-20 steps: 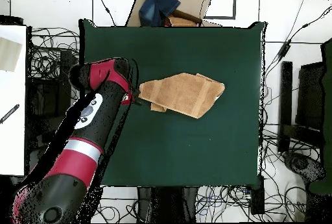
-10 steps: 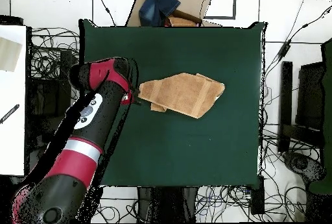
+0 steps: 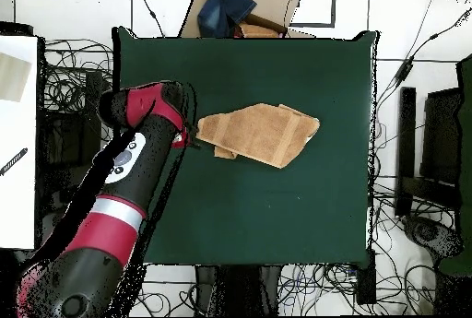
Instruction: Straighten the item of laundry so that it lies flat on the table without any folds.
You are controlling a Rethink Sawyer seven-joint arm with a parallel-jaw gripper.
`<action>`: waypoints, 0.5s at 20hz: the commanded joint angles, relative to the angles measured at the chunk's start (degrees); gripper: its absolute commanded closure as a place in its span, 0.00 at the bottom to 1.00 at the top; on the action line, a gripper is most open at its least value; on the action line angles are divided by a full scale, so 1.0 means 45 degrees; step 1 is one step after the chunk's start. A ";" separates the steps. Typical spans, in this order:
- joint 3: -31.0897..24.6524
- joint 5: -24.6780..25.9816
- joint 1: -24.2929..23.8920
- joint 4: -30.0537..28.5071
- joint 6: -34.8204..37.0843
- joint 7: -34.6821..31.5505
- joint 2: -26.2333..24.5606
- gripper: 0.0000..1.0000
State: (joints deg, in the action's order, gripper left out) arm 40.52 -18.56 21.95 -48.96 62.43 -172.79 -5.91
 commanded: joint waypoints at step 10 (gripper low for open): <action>-0.0910 -0.0238 -0.0184 0.1029 0.1151 -0.1986 -0.0899 0.00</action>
State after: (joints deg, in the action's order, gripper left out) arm 40.53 -18.56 21.82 -45.97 62.64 -172.79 -7.26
